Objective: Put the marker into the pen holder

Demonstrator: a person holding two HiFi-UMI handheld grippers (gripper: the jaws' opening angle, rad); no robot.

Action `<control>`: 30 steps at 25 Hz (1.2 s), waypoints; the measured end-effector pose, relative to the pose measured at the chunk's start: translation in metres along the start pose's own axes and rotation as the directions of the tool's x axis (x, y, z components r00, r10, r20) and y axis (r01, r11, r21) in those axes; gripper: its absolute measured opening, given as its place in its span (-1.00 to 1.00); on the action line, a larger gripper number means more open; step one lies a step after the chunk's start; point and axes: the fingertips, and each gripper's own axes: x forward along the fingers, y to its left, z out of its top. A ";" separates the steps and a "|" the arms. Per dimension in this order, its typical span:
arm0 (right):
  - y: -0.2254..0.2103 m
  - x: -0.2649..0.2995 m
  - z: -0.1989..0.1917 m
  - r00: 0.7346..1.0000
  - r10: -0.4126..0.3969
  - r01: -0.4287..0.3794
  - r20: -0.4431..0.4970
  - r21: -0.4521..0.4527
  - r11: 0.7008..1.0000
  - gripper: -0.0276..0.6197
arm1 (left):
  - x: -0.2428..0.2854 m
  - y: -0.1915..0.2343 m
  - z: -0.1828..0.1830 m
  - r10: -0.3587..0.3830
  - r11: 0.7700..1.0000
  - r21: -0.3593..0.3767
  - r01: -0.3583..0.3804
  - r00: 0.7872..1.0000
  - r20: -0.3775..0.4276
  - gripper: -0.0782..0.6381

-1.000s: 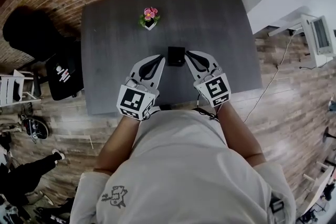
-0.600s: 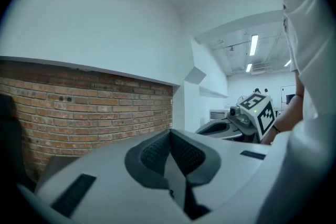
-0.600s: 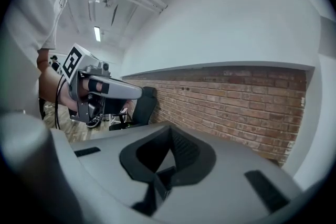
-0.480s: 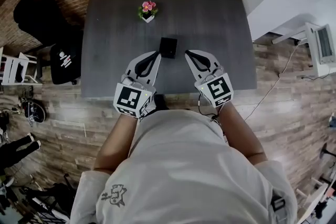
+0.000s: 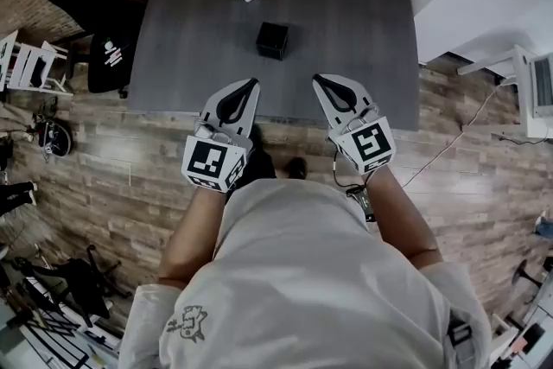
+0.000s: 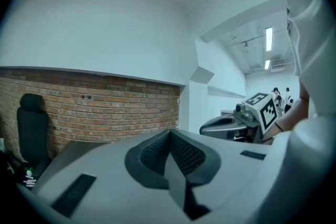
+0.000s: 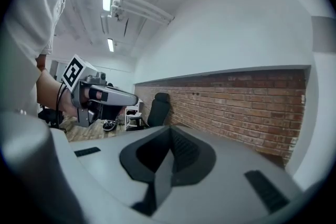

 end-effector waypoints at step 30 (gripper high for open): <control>0.201 -0.054 0.058 0.986 -0.155 0.155 0.064 0.018 0.988 -0.91 | -0.214 0.004 0.008 -0.159 0.987 0.031 0.157 0.985 0.063 -0.75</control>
